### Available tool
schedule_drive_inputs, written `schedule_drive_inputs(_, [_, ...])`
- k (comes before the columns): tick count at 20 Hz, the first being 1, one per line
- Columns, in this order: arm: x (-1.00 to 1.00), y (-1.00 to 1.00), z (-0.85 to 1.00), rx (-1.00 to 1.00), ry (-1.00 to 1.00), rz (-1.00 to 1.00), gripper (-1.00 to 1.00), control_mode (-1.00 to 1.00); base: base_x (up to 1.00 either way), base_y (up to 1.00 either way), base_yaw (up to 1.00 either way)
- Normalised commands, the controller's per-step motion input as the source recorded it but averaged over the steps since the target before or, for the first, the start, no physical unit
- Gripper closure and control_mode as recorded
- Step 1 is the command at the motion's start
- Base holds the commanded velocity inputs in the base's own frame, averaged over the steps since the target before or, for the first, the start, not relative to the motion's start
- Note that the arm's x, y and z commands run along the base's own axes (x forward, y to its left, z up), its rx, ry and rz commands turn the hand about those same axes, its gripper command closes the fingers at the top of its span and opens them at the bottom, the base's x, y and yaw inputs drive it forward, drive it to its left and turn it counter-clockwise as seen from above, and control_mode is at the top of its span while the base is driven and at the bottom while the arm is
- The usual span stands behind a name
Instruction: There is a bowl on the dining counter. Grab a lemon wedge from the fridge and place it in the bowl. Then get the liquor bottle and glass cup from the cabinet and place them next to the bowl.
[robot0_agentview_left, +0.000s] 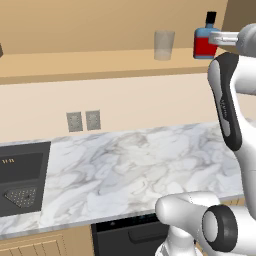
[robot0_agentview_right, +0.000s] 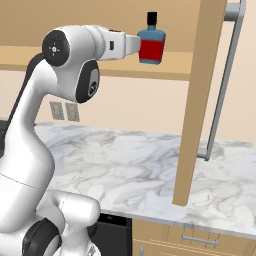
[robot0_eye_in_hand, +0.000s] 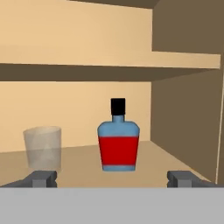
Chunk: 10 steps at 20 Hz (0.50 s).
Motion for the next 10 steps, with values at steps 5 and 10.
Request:
schedule_drive_inputs(5, [0.36, -0.15, 0.07, 0.0, 0.01, 0.0, -1.0, -1.0, 0.0, 0.0, 0.0])
schedule_drive_inputs(10, [0.37, -0.05, 0.21, 0.0, -0.01, 0.0, -1.0, -1.0, 0.0, 0.0, 0.0])
